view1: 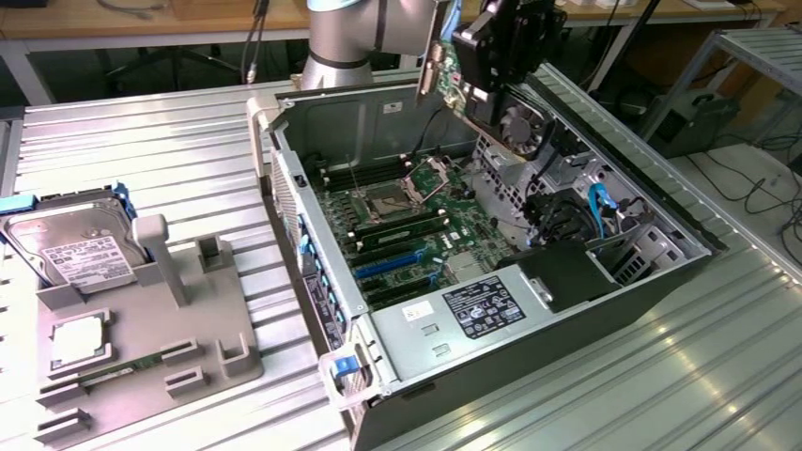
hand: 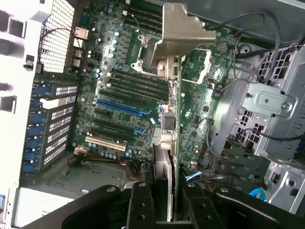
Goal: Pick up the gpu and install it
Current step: 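Insert the gpu into the slot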
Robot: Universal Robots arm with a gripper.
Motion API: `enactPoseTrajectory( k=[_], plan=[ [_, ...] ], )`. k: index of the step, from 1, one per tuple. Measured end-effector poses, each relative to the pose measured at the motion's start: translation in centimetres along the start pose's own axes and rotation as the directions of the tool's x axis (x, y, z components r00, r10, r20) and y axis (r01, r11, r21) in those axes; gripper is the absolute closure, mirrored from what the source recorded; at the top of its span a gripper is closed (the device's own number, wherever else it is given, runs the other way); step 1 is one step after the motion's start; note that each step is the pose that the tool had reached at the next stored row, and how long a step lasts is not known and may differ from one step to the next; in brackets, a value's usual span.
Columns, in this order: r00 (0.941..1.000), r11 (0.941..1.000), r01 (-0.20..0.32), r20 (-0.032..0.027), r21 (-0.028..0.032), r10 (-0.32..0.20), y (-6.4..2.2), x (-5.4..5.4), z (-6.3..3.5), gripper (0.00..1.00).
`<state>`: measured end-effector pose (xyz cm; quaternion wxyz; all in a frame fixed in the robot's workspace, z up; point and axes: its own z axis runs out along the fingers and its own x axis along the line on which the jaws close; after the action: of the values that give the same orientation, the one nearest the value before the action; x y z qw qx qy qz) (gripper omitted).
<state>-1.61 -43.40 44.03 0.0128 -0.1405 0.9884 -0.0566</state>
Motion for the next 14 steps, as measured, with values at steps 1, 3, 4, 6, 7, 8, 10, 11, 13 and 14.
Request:
enactPoseTrajectory(
  k=[1, 3, 4, 6, 7, 8, 10, 11, 13, 14],
  plan=[
    [0.9997, 0.9997, 0.023, 0.0000, 0.0027, -0.023, 0.00, 0.0, 0.02, 0.72],
    [0.9972, 0.9971, 0.073, -0.0165, 0.0211, -0.072, -0.02, -0.1, 0.11, 0.72],
    [0.9937, 0.9935, 0.109, -0.0296, 0.0314, -0.108, -0.06, -0.3, 0.16, 0.72],
    [0.9853, 0.9853, 0.167, -0.0442, 0.0380, -0.165, -0.16, -0.6, 0.20, 0.72],
    [0.9802, 0.9802, 0.194, -0.0503, 0.0407, -0.192, -0.20, -0.7, 0.23, 0.72],
    [0.9729, 0.9730, 0.227, -0.0571, 0.0434, -0.224, -0.24, -0.9, 0.26, 0.72],
    [0.9616, 0.9619, 0.270, -0.0668, 0.0465, -0.266, -0.28, -1.1, 0.36, 0.72],
    [0.9609, 0.9612, 0.272, -0.0674, 0.0462, -0.268, -0.28, -1.1, 0.37, 0.72],
    [0.9596, 0.9600, 0.276, -0.0682, 0.0457, -0.273, -0.28, -1.1, 0.40, 0.72],
    [0.9591, 0.9595, 0.278, -0.0685, 0.0455, -0.275, -0.29, -1.1, 0.40, 0.72]
  ],
)
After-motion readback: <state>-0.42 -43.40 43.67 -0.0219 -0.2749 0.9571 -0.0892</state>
